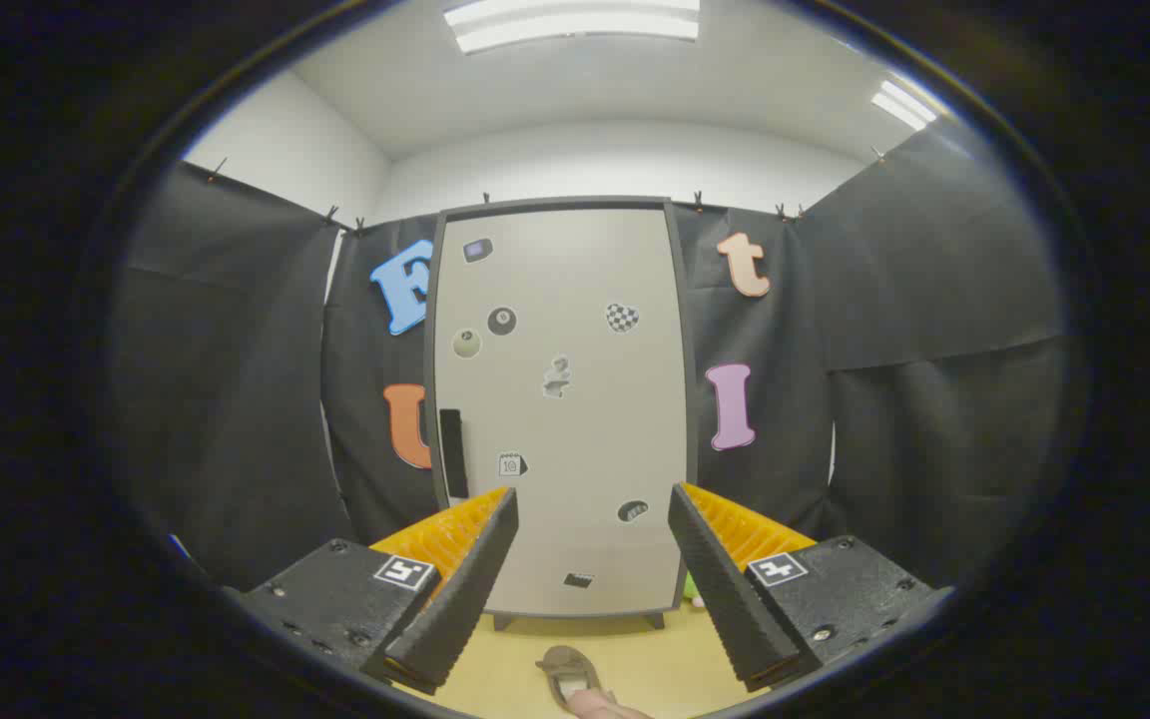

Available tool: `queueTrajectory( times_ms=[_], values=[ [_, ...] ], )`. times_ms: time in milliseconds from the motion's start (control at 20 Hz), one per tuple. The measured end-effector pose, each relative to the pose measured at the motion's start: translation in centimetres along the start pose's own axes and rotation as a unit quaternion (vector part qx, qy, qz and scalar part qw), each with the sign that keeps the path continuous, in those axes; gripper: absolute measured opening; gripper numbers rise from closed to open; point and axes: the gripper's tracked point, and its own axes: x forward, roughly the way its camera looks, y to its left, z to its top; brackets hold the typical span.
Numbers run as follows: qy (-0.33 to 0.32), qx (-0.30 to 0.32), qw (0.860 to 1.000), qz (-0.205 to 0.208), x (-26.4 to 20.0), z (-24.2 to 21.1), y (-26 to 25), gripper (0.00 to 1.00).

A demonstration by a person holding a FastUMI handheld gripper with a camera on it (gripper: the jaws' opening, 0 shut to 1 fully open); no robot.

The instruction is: Open the shoe cabinet door, grab the shoes and put them into the shoe cabinet, then close the shoe cabinet door.

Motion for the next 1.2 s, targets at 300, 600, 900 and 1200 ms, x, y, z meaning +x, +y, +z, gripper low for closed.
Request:
queueTrajectory(
  times_ms=[300,600,900,1200],
  values=[
    [-0.012,-0.018,1.000,0.005,0.1,0.8,0.7,0.99],
    [-0.002,-0.006,1.000,0.014,0.9,0.4,2.0,0.99],
    [0.005,0.000,1.000,0.019,4.3,0.7,3.6,0.99],
    [-0.011,-0.017,0.999,0.031,11.0,1.0,6.4,0.99]
  ],
)
